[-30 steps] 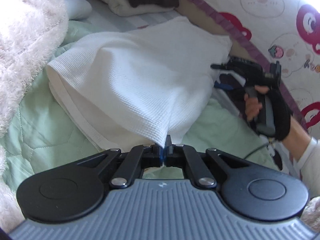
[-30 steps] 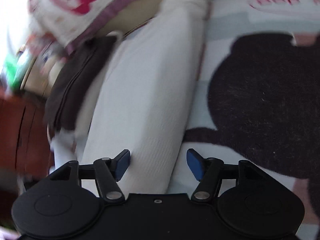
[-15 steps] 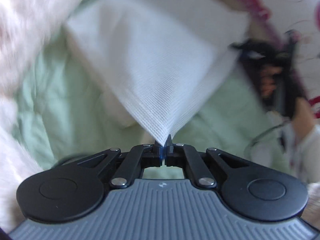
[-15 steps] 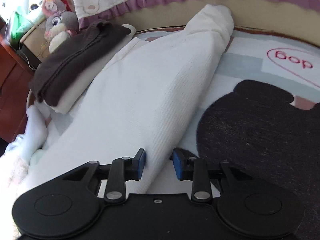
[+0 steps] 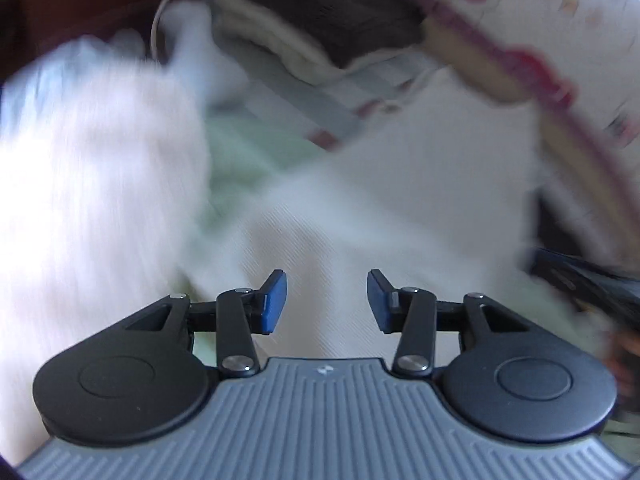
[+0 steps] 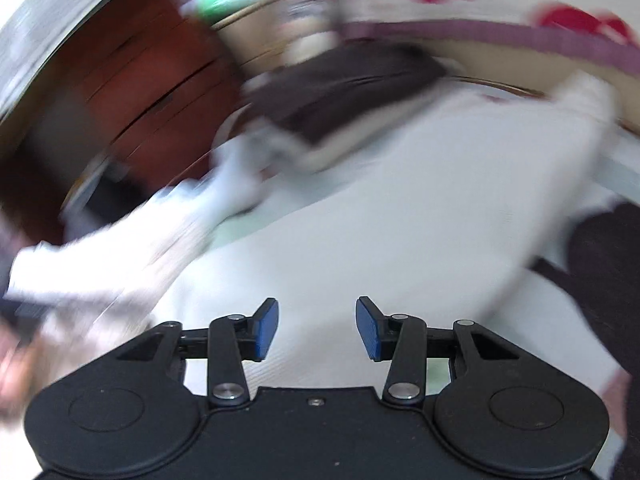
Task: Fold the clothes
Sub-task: 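Pinch the romper edge with the left gripper to straighten it, then open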
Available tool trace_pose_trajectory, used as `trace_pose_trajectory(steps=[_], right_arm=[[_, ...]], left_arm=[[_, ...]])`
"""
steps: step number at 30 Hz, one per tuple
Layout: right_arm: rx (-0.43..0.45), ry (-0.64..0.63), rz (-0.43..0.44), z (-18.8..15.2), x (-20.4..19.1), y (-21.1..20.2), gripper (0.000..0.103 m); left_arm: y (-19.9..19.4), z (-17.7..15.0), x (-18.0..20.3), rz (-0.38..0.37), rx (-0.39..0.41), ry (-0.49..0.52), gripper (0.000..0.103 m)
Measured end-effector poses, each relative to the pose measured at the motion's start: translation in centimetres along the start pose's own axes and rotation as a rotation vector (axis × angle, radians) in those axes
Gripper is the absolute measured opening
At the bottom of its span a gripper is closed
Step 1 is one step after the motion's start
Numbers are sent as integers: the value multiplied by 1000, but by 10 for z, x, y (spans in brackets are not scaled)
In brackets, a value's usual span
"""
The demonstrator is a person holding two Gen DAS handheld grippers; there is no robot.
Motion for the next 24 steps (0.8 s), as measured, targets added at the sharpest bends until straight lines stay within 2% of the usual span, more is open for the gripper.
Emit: trace_pose_trajectory(steps=[2, 4, 5, 6, 8, 9, 10, 12, 13, 15, 18, 19, 21, 22, 24], right_arm=[[-64, -151, 28, -3, -33, 17, 52], [-120, -275, 54, -10, -56, 35, 53], [-146, -313, 66, -14, -64, 44, 54], [-177, -323, 81, -18, -68, 51, 54], [-246, -325, 113, -28, -72, 65, 54], [-278, -315, 134, -33, -74, 69, 53], [-310, -287, 169, -37, -73, 72, 48], [-367, -200, 262, -48, -71, 80, 45], [-398, -164, 315, -55, -73, 84, 45], [-458, -132, 403, -68, -80, 91, 44], [-474, -97, 403, -71, -75, 86, 44], [-477, -84, 399, -71, -73, 84, 45], [-427, 12, 397, -65, -57, 69, 45], [-391, 74, 394, -61, -48, 61, 46], [-318, 208, 375, -57, -29, 50, 47]], left_arm=[[22, 21, 7, 76, 25, 153, 46], [42, 35, 9, 47, 54, 222, 54], [52, 41, 10, 32, 68, 256, 54], [61, 46, 10, 13, 67, 272, 55], [76, 44, 4, -41, 1, 221, 58], [79, 38, 1, -62, -22, 218, 58], [82, 32, -2, -83, -45, 215, 58], [86, 21, -9, -112, -75, 207, 15], [82, 18, -13, -88, -44, 200, 4], [76, 11, -17, -47, -18, 177, 5], [71, -1, -12, 37, -13, 252, 5], [69, -4, -9, 80, -3, 296, 8], [68, -5, -4, 171, 2, 362, 17], [69, 0, -11, 163, -14, 317, 20], [71, 6, -33, 84, -87, 140, 20]])
Point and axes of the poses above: each gripper's, at about its wrist camera, not at the fingertips, and y roughly the way its jaws point, x to its right, z to its top, the point moved 2 cm from there along y, roughly the way its jaws point, and after that the axes turned 6 degrees about z, right-handed, at the moved point
